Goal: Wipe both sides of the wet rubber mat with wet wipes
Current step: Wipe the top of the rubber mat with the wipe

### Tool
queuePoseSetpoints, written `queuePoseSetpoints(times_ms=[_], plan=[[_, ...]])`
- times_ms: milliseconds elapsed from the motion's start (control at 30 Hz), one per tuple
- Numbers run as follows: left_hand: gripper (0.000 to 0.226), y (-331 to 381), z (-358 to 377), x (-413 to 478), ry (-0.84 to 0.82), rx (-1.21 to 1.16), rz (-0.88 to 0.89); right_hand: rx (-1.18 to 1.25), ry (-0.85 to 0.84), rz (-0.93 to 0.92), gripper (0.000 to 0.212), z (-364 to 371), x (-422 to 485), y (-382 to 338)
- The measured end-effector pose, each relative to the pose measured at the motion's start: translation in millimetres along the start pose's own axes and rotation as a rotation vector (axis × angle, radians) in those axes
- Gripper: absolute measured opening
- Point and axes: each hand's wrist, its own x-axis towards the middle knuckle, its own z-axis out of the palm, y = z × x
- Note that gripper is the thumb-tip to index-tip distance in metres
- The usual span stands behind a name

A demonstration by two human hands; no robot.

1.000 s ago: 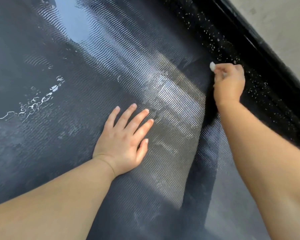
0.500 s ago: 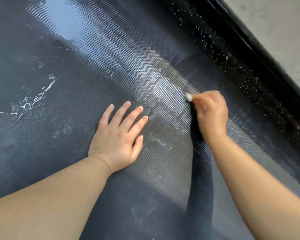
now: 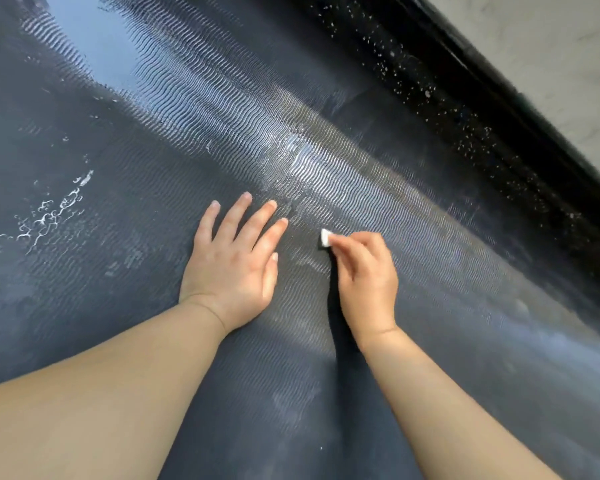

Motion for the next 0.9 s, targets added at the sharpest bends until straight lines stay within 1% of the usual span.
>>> queuePoseSetpoints(times_ms=[67,133,167,200,300,367,433,533,633,700,767,800,833,900], plan=[[0.050,-1,-1,0,-0.013,-0.008,0.004,-0.008,-0.098,-0.097,0.013,-9,-33,-12],[0.050,-1,0,-1,-0.031,-0.018,0.006,-0.038,-0.115,-0.147,0.012,-15,-34,-14],[0.049,-2,1,-1,-0.036,-0.016,0.006,-0.047,-0.096,-0.104,0.010,-15,-25,-16],[0.047,-2,3,-1,-0.038,-0.014,0.004,-0.055,-0.058,-0.013,0.009,-13,-13,-18],[0.048,-4,5,1,-0.058,-0.011,-0.004,-0.046,0.042,0.314,0.014,-3,23,-19],[0.051,-5,5,1,-0.085,0.010,0.004,-0.019,0.068,0.431,0.016,7,21,-28],[0.053,-6,6,2,-0.116,0.022,0.013,-0.018,0.057,0.416,0.015,13,0,-48],[0.058,-10,4,7,-0.234,0.043,0.046,-0.047,-0.008,0.288,0.014,13,-61,-79],[0.063,-23,-5,5,-0.369,0.139,0.174,-0.018,-0.088,0.205,0.017,7,-136,-109],[0.063,-32,-12,-8,-0.380,0.199,0.276,-0.003,-0.161,0.153,0.021,2,-182,-124],[0.062,-41,-16,-25,-0.373,0.225,0.365,0.037,-0.263,0.173,0.020,-6,-203,-131],[0.062,-48,-17,-31,-0.369,0.235,0.410,0.069,-0.276,0.199,0.019,-10,-200,-129],[0.062,-55,-18,-36,-0.360,0.245,0.454,0.106,-0.245,0.239,0.018,-12,-188,-125],[0.062,-71,-22,-44,-0.336,0.264,0.529,0.158,-0.092,0.360,0.018,-14,-148,-113]])
